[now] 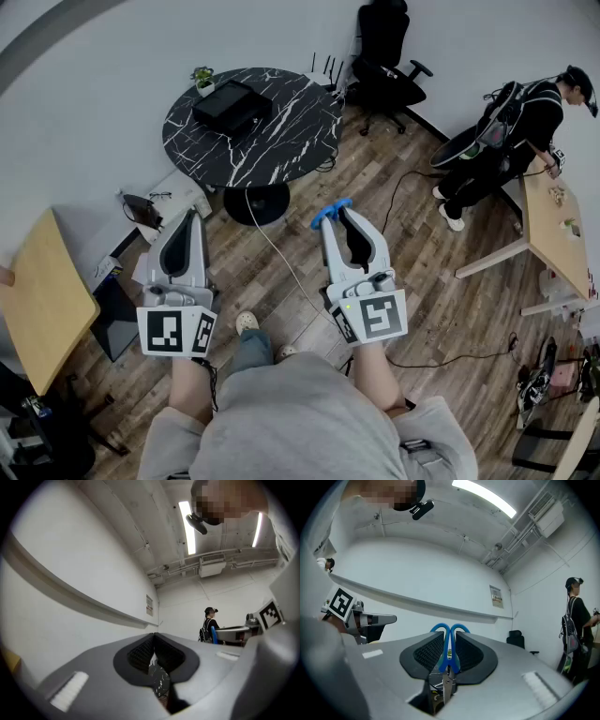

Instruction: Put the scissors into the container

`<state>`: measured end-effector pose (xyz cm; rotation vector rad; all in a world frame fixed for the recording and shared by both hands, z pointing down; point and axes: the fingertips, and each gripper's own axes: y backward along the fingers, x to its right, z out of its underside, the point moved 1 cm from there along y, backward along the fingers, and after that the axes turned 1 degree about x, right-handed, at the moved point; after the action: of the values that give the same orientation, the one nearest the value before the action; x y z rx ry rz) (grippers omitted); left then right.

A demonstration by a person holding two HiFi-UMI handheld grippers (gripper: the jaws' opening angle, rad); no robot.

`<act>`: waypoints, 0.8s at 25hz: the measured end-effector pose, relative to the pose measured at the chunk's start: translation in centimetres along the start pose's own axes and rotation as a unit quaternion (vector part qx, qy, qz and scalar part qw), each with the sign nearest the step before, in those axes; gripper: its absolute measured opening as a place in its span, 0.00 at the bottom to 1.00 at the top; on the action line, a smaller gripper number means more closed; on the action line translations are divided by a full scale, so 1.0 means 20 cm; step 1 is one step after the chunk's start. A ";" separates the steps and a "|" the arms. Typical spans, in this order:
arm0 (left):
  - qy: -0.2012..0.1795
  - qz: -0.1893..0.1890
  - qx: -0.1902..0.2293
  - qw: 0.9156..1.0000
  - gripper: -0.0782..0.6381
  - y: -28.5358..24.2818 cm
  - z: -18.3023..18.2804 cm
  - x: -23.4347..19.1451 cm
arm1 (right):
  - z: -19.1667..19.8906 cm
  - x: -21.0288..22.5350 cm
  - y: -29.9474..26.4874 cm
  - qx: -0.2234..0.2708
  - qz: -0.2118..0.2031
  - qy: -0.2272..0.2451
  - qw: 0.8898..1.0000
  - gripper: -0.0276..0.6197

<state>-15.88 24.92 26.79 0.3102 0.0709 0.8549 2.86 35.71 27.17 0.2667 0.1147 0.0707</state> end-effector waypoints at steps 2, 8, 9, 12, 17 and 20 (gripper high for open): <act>0.000 -0.001 0.000 1.000 0.19 0.00 0.00 0.01 | 0.00 0.00 0.01 0.001 -0.001 0.000 1.000 0.17; -0.002 0.002 0.000 1.000 0.19 -0.01 -0.01 0.03 | -0.01 0.01 0.00 0.004 -0.003 -0.001 1.000 0.17; -0.002 0.001 0.000 1.000 0.19 -0.02 -0.01 0.02 | -0.01 0.01 0.00 0.005 -0.003 -0.001 1.000 0.17; -0.004 0.002 0.002 1.000 0.19 -0.04 -0.02 0.02 | -0.01 0.02 -0.03 0.005 -0.005 0.000 1.000 0.17; -0.005 0.005 0.001 1.000 0.19 -0.07 0.01 -0.02 | 0.02 0.02 -0.09 0.005 -0.003 -0.015 1.000 0.17; -0.003 0.005 0.001 1.000 0.19 -0.11 0.05 -0.08 | 0.04 0.02 -0.16 0.005 -0.001 -0.018 1.000 0.16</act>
<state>-15.07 22.14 26.89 0.3151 0.0644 0.8643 3.48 32.43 27.14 0.2778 0.0793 0.0638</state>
